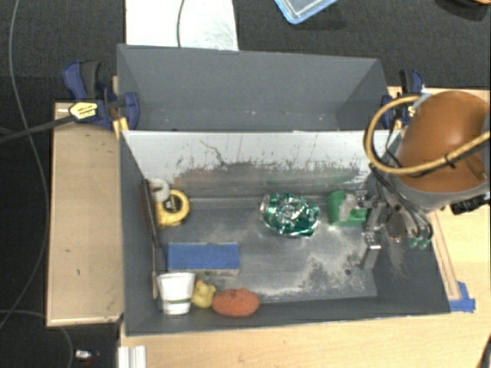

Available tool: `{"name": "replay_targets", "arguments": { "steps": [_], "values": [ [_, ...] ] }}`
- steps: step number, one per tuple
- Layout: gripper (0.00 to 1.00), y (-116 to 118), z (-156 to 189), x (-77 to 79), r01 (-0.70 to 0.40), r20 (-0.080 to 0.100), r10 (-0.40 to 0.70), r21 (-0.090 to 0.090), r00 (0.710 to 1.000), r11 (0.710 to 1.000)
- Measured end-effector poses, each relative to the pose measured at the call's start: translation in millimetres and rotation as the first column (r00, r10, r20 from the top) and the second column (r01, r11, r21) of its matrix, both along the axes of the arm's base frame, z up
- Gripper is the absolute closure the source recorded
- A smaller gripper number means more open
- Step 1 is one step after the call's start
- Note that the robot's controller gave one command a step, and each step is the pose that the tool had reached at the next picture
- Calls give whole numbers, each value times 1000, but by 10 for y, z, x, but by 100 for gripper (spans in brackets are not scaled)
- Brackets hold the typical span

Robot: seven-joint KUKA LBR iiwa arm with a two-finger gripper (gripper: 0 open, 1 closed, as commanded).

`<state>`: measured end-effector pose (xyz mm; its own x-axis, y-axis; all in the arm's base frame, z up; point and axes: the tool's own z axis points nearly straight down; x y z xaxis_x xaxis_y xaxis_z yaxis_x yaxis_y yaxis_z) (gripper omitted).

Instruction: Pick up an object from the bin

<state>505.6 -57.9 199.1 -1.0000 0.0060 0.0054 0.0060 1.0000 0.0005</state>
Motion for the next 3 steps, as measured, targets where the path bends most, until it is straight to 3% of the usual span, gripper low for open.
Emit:
{"name": "replay_targets", "arguments": {
  "steps": [1, 2, 3],
  "values": [
    [0, 2, 38, 18, -2, 8, 2, -1, 1000, 1000],
    [0, 419, -840, 474, -17, 14, 17, 0, 1000, 1000],
    [0, 658, -734, 892, 58, 28, -58, -1, 998, 998]
  ]
}}
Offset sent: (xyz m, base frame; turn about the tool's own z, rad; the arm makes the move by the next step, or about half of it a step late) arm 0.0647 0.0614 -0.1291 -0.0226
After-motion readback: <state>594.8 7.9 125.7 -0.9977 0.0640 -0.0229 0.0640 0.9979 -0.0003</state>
